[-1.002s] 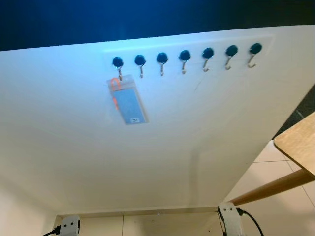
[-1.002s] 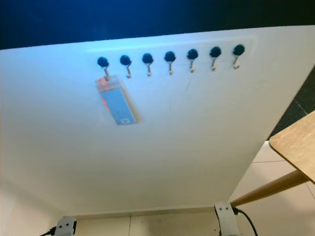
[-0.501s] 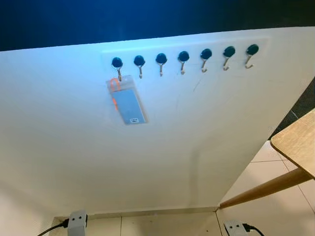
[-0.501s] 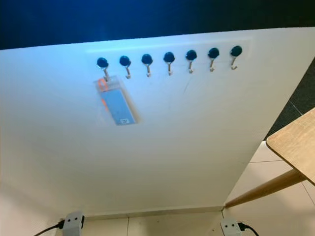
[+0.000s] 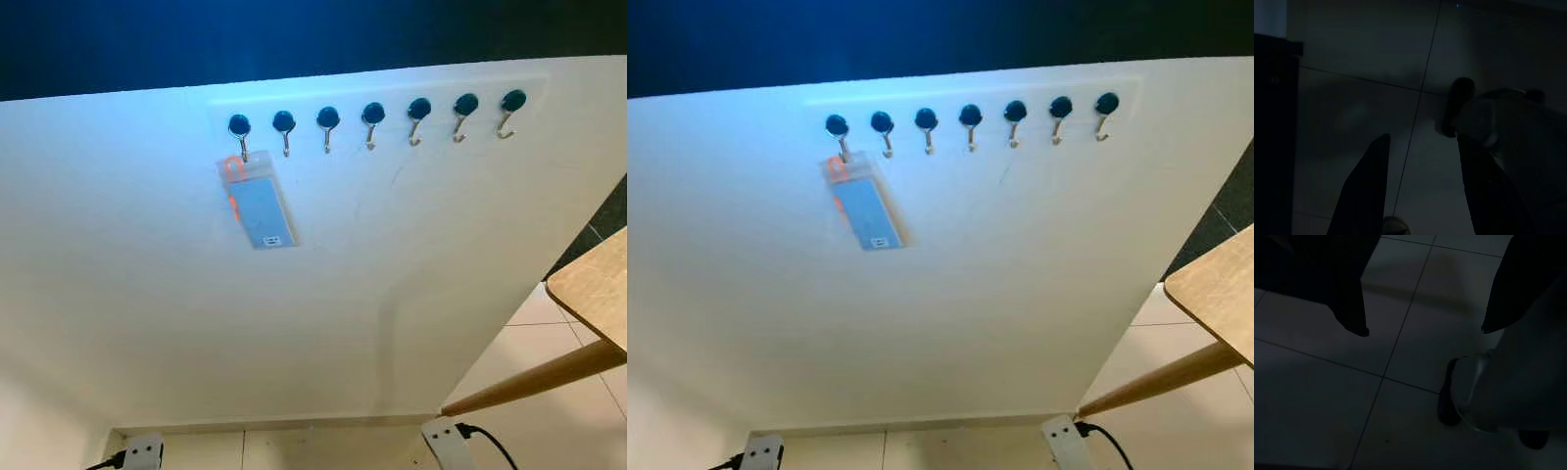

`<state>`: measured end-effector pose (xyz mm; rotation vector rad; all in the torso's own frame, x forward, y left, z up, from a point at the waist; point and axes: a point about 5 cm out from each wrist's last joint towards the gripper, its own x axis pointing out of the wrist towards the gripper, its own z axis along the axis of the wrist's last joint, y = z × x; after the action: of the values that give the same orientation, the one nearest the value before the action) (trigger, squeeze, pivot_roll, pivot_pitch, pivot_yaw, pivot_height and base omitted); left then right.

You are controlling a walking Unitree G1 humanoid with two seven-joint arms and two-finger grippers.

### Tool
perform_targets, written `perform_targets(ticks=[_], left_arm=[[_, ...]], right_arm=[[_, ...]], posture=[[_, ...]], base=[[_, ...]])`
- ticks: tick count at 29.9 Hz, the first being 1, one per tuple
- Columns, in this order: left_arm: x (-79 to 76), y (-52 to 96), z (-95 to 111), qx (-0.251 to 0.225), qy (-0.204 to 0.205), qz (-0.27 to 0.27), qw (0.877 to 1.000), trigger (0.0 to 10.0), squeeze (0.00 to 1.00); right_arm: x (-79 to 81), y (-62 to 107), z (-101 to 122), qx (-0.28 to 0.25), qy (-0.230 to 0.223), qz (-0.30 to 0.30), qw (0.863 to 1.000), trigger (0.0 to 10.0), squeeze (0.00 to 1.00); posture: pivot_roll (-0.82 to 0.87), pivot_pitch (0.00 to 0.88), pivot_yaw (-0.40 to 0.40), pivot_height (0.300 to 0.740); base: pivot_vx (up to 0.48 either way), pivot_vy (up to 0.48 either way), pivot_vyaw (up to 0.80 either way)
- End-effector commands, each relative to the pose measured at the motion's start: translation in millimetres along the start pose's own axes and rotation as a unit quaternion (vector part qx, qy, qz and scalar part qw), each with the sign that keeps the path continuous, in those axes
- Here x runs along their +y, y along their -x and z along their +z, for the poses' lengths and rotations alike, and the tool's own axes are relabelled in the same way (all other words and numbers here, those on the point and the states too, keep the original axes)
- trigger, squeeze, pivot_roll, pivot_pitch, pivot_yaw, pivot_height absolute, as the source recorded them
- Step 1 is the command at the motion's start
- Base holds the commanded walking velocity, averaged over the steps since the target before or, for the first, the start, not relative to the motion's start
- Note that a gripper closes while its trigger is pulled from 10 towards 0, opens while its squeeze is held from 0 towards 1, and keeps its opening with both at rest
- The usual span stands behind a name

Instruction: Hang keys on a hook

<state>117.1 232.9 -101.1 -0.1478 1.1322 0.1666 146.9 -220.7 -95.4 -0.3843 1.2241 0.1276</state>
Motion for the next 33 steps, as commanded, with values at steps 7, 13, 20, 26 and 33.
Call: perform_targets(ticks=[7, 13, 20, 26, 33], left_arm=[[5.6, 0.8, 0.8, 0.009, -0.019, 0.009, 1.0, 10.0, 0.0], [8.3, 1.8, -2.2, 0.013, -0.031, 0.008, 0.999, 10.0, 0.0], [11.4, 2.8, -3.9, 0.017, -0.037, 0.007, 0.999, 10.0, 0.0], [15.1, 3.8, -3.9, 0.018, -0.042, 0.006, 0.999, 10.0, 0.0], [17.8, 4.4, -2.8, 0.017, -0.048, 0.006, 0.999, 10.0, 0.0]], right_arm=[[9.5, -0.5, -6.8, 0.018, 0.021, 0.005, 1.0, 10.0, 0.0], [13.5, -0.8, -6.1, 0.017, 0.023, 0.008, 1.0, 10.0, 0.0], [15.1, -0.7, -8.9, 0.018, 0.03, 0.012, 0.999, 10.0, 0.0], [5.9, 0.4, -17.6, 0.024, 0.038, 0.009, 0.999, 10.0, 0.0], [-3.0, 1.6, -24.2, 0.029, 0.045, 0.005, 0.999, 10.0, 0.0]], posture=[[-0.07, 0.073, 0.066, 0.74], [-0.07, 0.078, 0.068, 0.74], [-0.07, 0.08, 0.066, 0.74], [-0.06, 0.072, 0.065, 0.74], [-0.06, 0.066, 0.061, 0.74]], base=[[-0.106, 0.0, 0.0], [-0.284, 0.0, 0.0], [-0.304, 0.0, 0.0], [-0.316, 0.0, 0.0], [-0.336, 0.0, 0.0]])
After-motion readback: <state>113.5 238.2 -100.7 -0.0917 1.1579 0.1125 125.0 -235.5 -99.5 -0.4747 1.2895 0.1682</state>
